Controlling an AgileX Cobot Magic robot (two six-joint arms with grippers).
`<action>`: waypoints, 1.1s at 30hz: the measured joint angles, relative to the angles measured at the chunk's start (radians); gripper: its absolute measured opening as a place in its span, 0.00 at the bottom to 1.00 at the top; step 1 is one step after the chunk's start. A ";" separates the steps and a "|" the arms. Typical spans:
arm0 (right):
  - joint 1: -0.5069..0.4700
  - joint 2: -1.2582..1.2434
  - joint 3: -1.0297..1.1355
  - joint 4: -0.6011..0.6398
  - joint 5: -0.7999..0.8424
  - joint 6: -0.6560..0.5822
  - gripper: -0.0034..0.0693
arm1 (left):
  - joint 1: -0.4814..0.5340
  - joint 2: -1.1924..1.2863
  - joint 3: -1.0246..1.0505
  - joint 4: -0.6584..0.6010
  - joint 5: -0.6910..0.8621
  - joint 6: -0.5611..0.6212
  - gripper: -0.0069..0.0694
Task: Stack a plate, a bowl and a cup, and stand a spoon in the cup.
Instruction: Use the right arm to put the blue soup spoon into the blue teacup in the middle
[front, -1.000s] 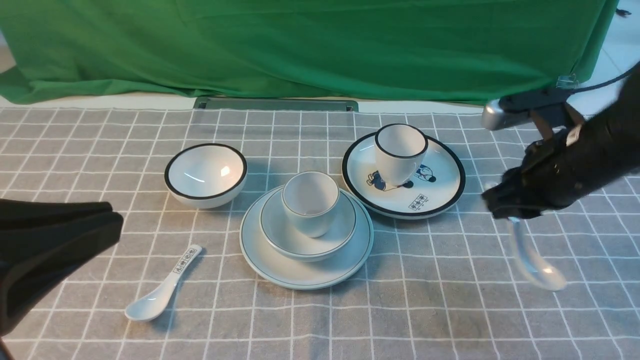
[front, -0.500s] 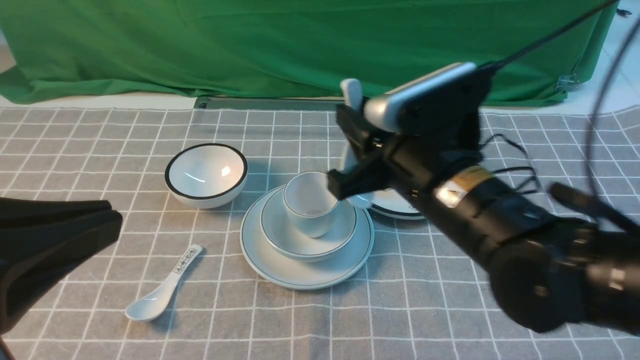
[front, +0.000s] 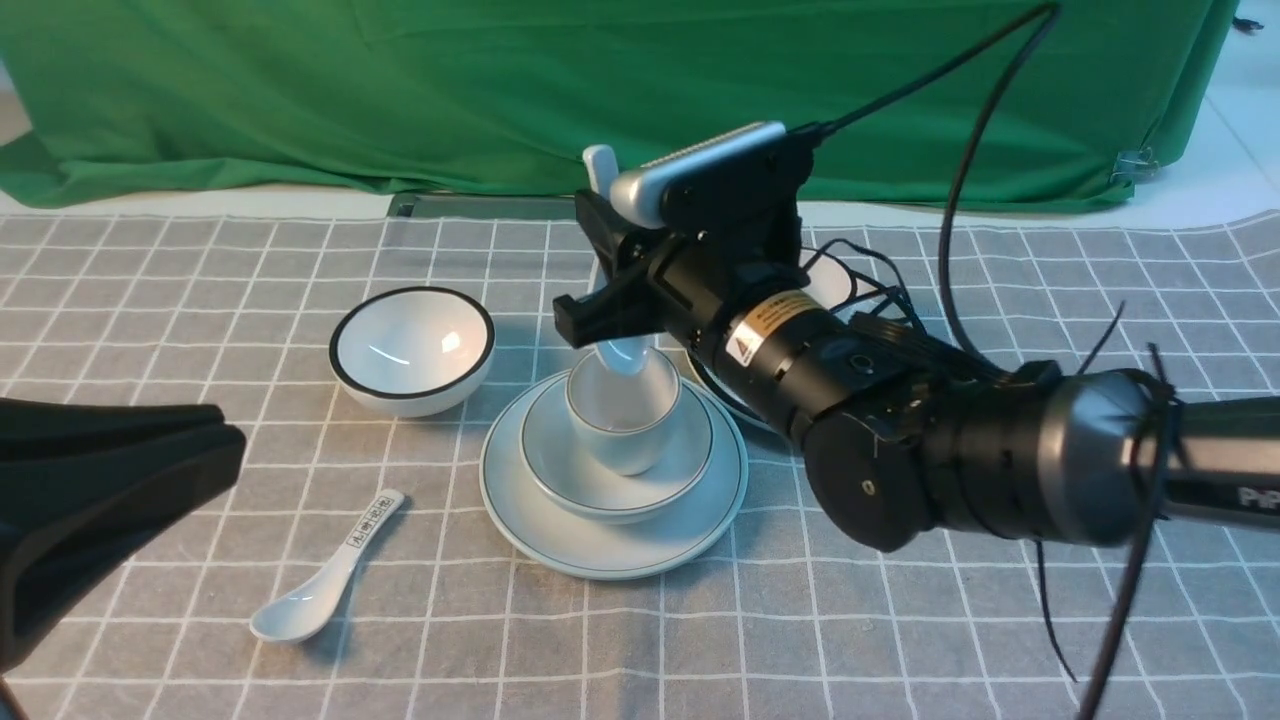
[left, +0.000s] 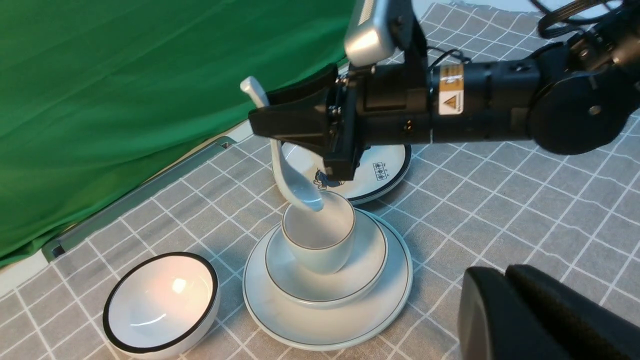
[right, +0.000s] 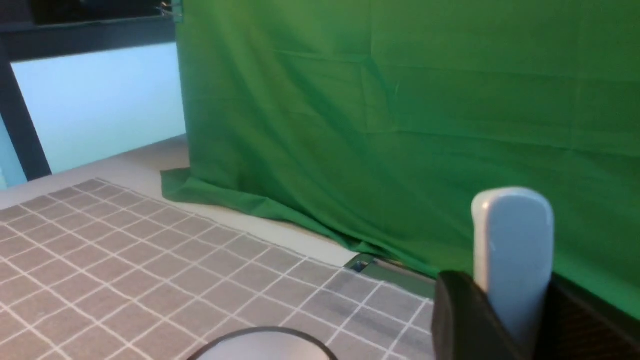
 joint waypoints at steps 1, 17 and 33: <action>-0.002 0.020 -0.006 -0.021 0.005 0.014 0.29 | 0.000 0.000 0.000 0.000 0.001 0.000 0.11; -0.032 0.085 -0.010 -0.050 0.036 0.017 0.29 | 0.000 0.000 0.000 0.001 0.002 0.001 0.11; -0.032 0.080 -0.010 -0.050 0.090 0.017 0.45 | 0.000 0.000 0.000 0.004 0.002 0.001 0.11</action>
